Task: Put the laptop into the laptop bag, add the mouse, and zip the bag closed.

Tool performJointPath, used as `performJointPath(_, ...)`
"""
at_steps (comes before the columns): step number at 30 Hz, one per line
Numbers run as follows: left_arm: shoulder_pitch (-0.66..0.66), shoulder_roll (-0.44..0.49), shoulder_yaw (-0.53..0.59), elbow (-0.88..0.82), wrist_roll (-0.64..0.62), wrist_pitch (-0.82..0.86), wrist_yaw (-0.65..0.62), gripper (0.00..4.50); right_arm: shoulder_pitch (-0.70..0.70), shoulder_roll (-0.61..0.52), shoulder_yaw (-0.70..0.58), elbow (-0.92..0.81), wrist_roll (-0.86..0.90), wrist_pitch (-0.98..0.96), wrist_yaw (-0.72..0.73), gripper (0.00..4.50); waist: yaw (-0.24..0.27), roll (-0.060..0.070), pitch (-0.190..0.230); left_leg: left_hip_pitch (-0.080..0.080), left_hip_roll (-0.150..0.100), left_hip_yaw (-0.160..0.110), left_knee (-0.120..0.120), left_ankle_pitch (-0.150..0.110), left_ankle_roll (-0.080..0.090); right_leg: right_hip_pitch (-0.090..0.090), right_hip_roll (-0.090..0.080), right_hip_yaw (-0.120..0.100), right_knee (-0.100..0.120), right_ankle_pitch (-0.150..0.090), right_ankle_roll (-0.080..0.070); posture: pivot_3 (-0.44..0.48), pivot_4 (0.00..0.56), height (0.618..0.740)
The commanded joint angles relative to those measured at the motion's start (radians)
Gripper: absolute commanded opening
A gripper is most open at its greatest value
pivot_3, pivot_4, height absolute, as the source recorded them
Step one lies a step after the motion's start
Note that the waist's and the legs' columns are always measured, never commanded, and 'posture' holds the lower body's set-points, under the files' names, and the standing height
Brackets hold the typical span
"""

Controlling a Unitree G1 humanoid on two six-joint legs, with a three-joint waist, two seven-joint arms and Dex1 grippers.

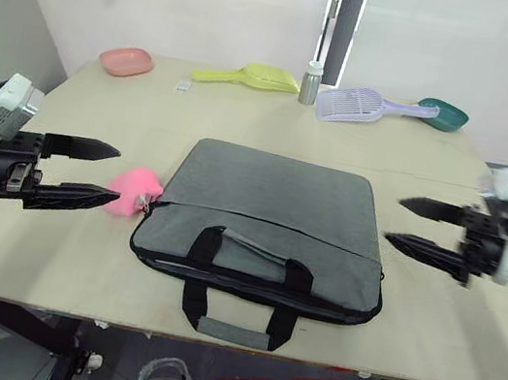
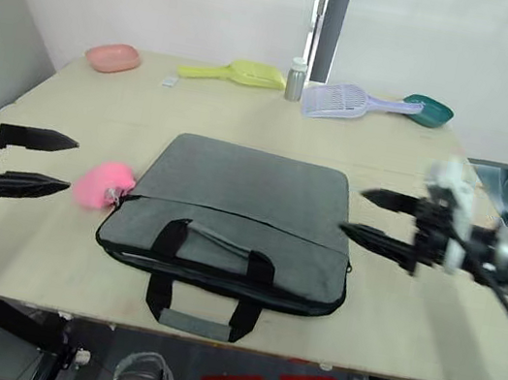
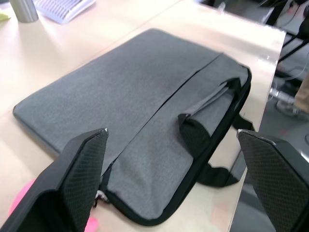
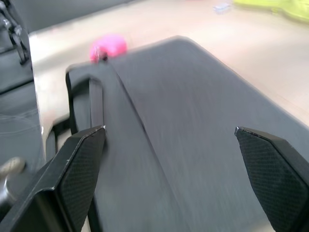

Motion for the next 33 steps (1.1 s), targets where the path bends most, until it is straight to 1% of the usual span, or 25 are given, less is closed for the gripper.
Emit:
performJointPath(1, 0.097, -0.023, 0.073, 0.048, 0.045, -0.050, -0.022, 4.50, -0.122, 0.099, 0.159, -0.037, -0.025, 0.056, -0.108, 3.95, 0.000, 0.000, 0.000, 0.000, 0.000, 0.000, 0.000, 0.000, 0.000, 0.000, 0.000, 0.000, 0.000, 0.000, 0.000, 0.000, 0.150, 0.740)
performJointPath(4, 0.185, -0.045, 0.137, 0.104, 0.073, -0.081, -0.024, 4.50, -0.208, 0.180, 0.256, -0.017, -0.028, 0.093, -0.128, 2.91, 0.001, 0.000, 0.000, -0.001, 0.000, 0.000, -0.001, 0.000, -0.001, 0.000, 0.000, 0.000, -0.002, 0.000, 0.000, 0.000, 0.150, 0.740)
performJointPath(6, 0.237, -0.060, 0.187, 0.114, 0.073, -0.088, -0.026, 4.50, -0.252, 0.223, 0.315, 0.010, -0.062, 0.094, -0.137, 2.26, 0.005, -0.001, 0.000, -0.002, 0.000, 0.000, -0.002, -0.002, -0.004, 0.000, 0.000, -0.001, -0.003, 0.000, 0.000, 0.000, 0.150, 0.740)
performJointPath(8, 0.279, -0.080, 0.235, 0.092, 0.052, -0.072, -0.023, 4.50, -0.272, 0.243, 0.387, 0.024, -0.105, 0.079, -0.112, 1.51, 0.013, -0.003, -0.001, -0.002, 0.000, 0.000, -0.002, -0.002, -0.004, 0.000, 0.000, -0.001, -0.004, 0.000, 0.000, 0.000, 0.150, 0.740)
performJointPath(9, 0.298, -0.089, 0.252, 0.077, 0.043, -0.067, -0.024, 4.50, -0.277, 0.249, 0.417, 0.029, -0.124, 0.070, -0.101, 1.24, 0.016, -0.004, -0.002, -0.002, 0.000, -0.001, -0.002, -0.003, -0.005, 0.000, 0.000, -0.002, -0.004, 0.000, 0.000, 0.000, 0.150, 0.740)
performJointPath(12, 0.362, -0.114, 0.293, 0.041, 0.032, -0.061, -0.031, 4.50, -0.292, 0.275, 0.527, 0.068, -0.212, 0.035, -0.081, 0.16, 0.016, -0.004, -0.002, -0.001, 0.000, -0.001, -0.002, -0.003, -0.005, 0.001, 0.000, -0.002, -0.004, 0.000, -0.001, 0.000, 0.150, 0.740)
performJointPath(13, 0.375, -0.119, 0.300, 0.035, 0.028, -0.063, -0.030, 4.50, -0.295, 0.286, 0.551, 0.084, -0.238, 0.023, -0.078, 0.05, 0.017, -0.005, -0.002, -0.001, 0.000, -0.001, -0.002, -0.003, -0.006, 0.001, 0.000, -0.002, -0.003, 0.000, -0.001, 0.000, 0.150, 0.740)
performJointPath(16, 0.387, -0.124, 0.315, 0.028, 0.016, -0.065, -0.015, 4.50, -0.334, 0.323, 0.685, 0.197, -0.401, -0.043, -0.099, 0.05, 0.012, -0.005, -0.002, 0.000, 0.001, -0.001, -0.002, -0.003, -0.006, 0.001, 0.000, -0.002, -0.001, 0.000, -0.001, 0.000, 0.150, 0.740)
performJointPath(18, 0.381, -0.123, 0.318, 0.022, 0.003, -0.060, -0.006, 4.50, -0.343, 0.316, 0.756, 0.224, -0.479, -0.100, -0.062, 0.05, 0.010, -0.004, -0.002, 0.000, 0.001, -0.002, -0.001, -0.002, -0.007, 0.001, 0.001, -0.001, 0.001, 0.000, -0.001, 0.000, 0.150, 0.740)
performJointPath(21, 0.370, -0.118, 0.312, 0.026, -0.005, -0.064, -0.002, 4.50, -0.339, 0.317, 0.811, 0.231, -0.526, -0.133, -0.013, 0.05, 0.010, -0.006, -0.004, 0.002, 0.001, -0.002, -0.001, -0.002, -0.007, 0.001, 0.001, -0.001, 0.001, 0.000, 0.000, 0.000, 0.150, 0.740)
performJointPath(24, 0.367, -0.109, 0.304, 0.082, 0.006, -0.099, -0.035, 4.50, -0.325, 0.303, 0.866, 0.229, -0.585, -0.180, 0.042, 0.05, 0.008, -0.007, -0.006, 0.002, 0.001, -0.001, -0.001, -0.002, -0.008, 0.001, 0.001, 0.000, 0.001, 0.000, 0.000, 0.000, 0.150, 0.740)
performJointPath(29, 0.359, -0.097, 0.294, 0.116, 0.012, -0.122, -0.052, 4.50, -0.329, 0.318, 0.930, 0.281, -0.697, -0.227, 0.073, 0.05, 0.003, -0.010, -0.019, 0.003, 0.001, -0.001, -0.001, -0.002, -0.008, 0.002, 0.001, 0.000, 0.001, 0.000, -0.001, 0.000, 0.150, 0.740)
performJointPath(31, 0.344, -0.095, 0.291, 0.126, 0.007, -0.121, -0.039, 4.50, -0.333, 0.332, 0.949, 0.310, -0.743, -0.229, 0.064, 0.05, 0.003, -0.010, -0.021, 0.006, 0.001, 0.000, -0.001, -0.002, -0.008, 0.004, 0.001, 0.000, 0.001, -0.001, 0.000, 0.000, 0.150, 0.740)
performJointPath(33, 0.304, -0.090, 0.277, 0.158, 0.001, -0.107, -0.003, 4.50, -0.342, 0.345, 0.963, 0.356, -0.796, -0.241, 0.051, 0.05, 0.003, -0.009, -0.025, 0.014, 0.001, 0.001, -0.002, -0.003, -0.008, 0.008, 0.001, 0.002, 0.002, -0.001, 0.000, 0.000, 0.150, 0.740)
